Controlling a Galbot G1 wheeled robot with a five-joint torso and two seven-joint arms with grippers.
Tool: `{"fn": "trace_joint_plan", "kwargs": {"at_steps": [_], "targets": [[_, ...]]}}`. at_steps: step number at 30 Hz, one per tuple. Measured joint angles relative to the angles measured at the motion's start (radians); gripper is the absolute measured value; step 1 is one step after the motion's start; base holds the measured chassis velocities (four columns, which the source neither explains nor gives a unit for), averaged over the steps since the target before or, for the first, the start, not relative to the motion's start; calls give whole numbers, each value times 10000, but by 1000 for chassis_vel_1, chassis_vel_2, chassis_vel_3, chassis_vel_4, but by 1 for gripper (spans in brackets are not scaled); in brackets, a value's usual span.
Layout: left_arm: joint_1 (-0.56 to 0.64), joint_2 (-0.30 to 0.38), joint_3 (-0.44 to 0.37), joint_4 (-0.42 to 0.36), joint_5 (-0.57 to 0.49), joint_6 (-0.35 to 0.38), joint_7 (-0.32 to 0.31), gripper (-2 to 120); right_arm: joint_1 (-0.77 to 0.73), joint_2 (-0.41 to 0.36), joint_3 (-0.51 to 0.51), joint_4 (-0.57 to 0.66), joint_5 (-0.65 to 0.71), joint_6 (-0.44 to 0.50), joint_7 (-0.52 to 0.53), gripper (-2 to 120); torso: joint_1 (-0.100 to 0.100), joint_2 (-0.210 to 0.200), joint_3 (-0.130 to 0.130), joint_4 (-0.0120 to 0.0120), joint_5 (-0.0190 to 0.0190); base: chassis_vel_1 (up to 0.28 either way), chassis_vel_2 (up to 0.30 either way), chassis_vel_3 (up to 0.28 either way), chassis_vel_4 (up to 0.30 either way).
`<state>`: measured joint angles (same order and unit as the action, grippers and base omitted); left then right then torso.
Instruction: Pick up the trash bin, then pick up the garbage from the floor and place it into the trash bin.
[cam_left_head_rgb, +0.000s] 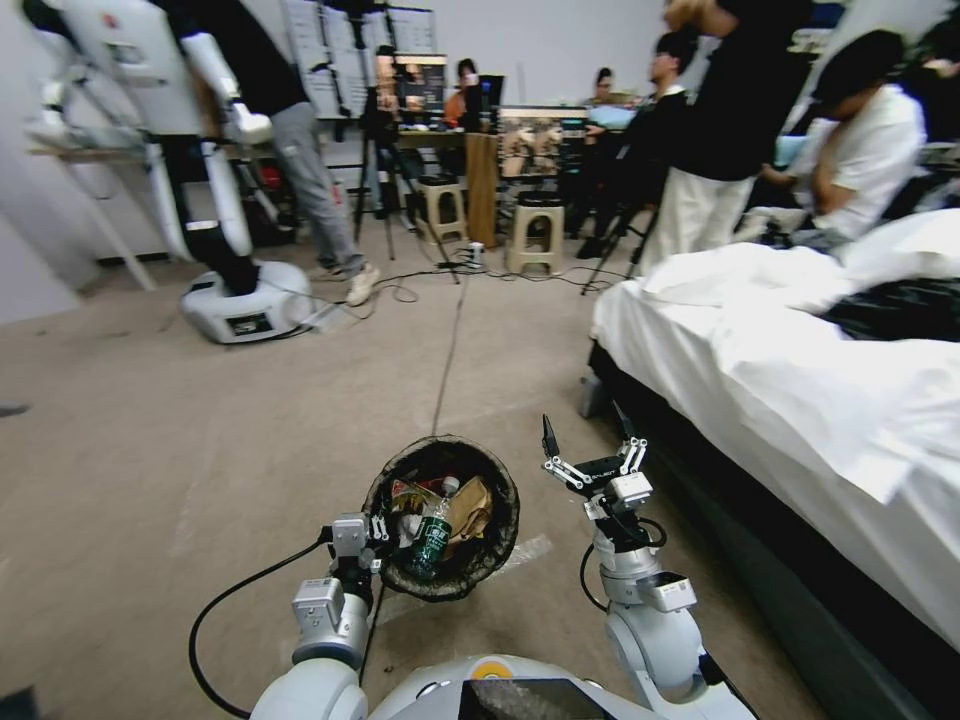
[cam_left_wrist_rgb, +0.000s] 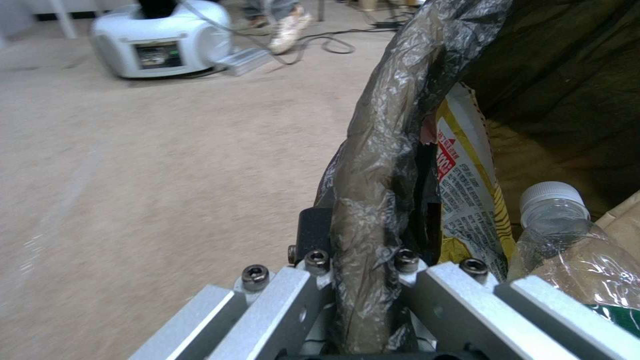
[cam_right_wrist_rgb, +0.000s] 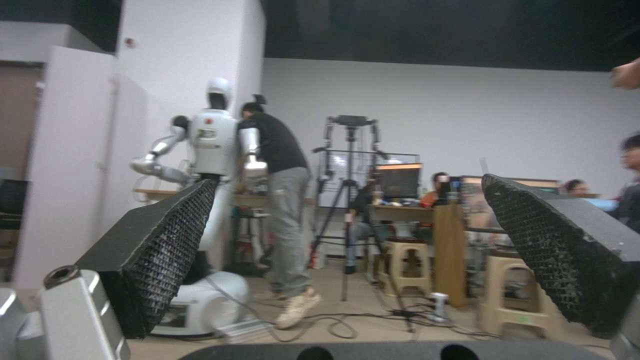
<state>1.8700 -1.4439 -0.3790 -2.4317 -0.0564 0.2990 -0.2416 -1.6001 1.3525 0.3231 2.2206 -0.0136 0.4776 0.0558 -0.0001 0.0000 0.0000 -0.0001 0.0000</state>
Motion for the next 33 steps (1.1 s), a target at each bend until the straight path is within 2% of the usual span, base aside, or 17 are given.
{"fn": "trace_joint_plan", "kwargs": {"at_steps": [14, 20, 33], "targets": [[-31, -19, 58, 94, 1, -82, 11, 0, 72, 43, -75, -40, -8, -7, -13, 100, 1, 0, 0, 4, -1, 108, 113, 118, 113], [1, -14, 74, 80, 9, -107, 10, 0, 44, 31, -72, -2, -35, -7, -22, 100, 0, 0, 0, -3, 0, 9, 11, 7, 9], [-67, -13, -52, 71, -40, -121, -33, 0, 10, 25, -112, -2, -180, -6, -41, 100, 0, 0, 0, 1, 0, 0, 0, 0, 0]]}}
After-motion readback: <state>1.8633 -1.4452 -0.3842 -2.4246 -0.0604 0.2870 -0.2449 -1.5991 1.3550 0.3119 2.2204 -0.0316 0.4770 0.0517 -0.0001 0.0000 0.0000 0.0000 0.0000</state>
